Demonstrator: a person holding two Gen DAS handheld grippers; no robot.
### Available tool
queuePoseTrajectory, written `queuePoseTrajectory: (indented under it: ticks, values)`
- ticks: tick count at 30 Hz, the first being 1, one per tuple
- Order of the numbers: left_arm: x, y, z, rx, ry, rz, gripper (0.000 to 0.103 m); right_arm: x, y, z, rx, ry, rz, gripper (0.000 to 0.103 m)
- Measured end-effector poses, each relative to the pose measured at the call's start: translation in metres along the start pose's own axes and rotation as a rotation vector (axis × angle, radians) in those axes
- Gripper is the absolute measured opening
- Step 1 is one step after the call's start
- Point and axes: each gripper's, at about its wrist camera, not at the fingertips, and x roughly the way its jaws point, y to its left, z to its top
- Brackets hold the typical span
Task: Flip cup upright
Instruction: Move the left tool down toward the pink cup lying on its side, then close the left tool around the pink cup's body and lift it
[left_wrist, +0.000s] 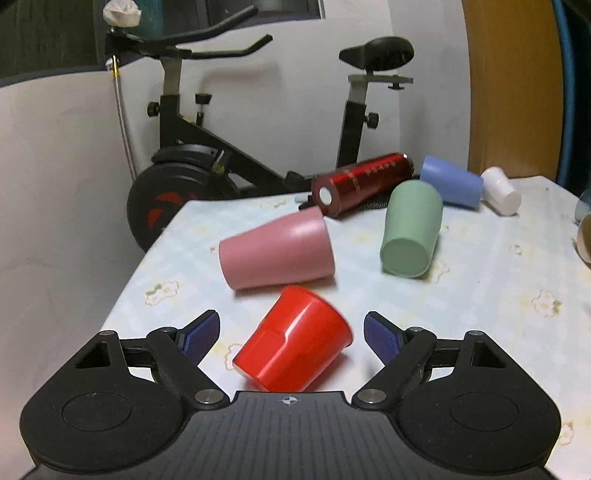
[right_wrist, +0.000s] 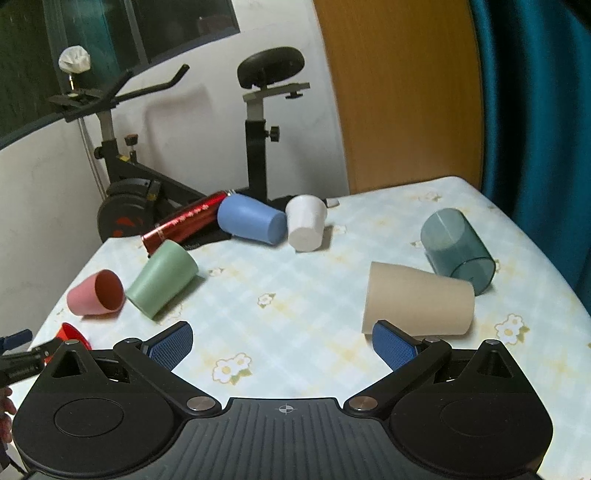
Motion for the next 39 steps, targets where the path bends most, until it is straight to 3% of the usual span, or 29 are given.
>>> queuePoseTrajectory:
  ticks: [3,7,12,15,19,23,27,32,39]
  values:
    - [0.007,0.008,0.002,-0.013,0.023,-0.033,0.087,0.009,0.001,-0.001,0.006,0.020,0.005,0.103]
    - [0.013,0.014,0.004,-0.030,0.036,-0.017,0.085,0.018,0.004,-0.001,0.012,0.042,0.016,0.103]
    - [0.005,0.025,0.022,-0.119,-0.009,-0.091,0.085,0.022,0.008,-0.001,0.002,0.050,0.012,0.103]
    - [0.009,0.027,0.037,-0.129,-0.033,-0.100,0.085,0.024,0.008,-0.001,0.007,0.057,0.012,0.103]
    - [0.032,0.038,0.053,-0.159,-0.027,-0.085,0.085,0.029,0.011,-0.001,0.001,0.067,0.017,0.103]
    - [0.067,0.067,0.059,-0.282,0.000,-0.100,0.084,0.035,0.014,0.001,-0.002,0.077,0.016,0.103]
    - [0.097,0.082,0.059,-0.382,0.043,-0.155,0.084,0.043,0.021,0.007,-0.023,0.082,0.012,0.103]
    - [0.117,0.095,0.047,-0.513,0.077,-0.297,0.079,0.051,0.028,0.011,-0.031,0.088,0.009,0.103]
    - [0.099,0.085,0.038,-0.433,0.093,-0.355,0.078,0.056,0.025,0.012,-0.010,0.102,0.000,0.103]
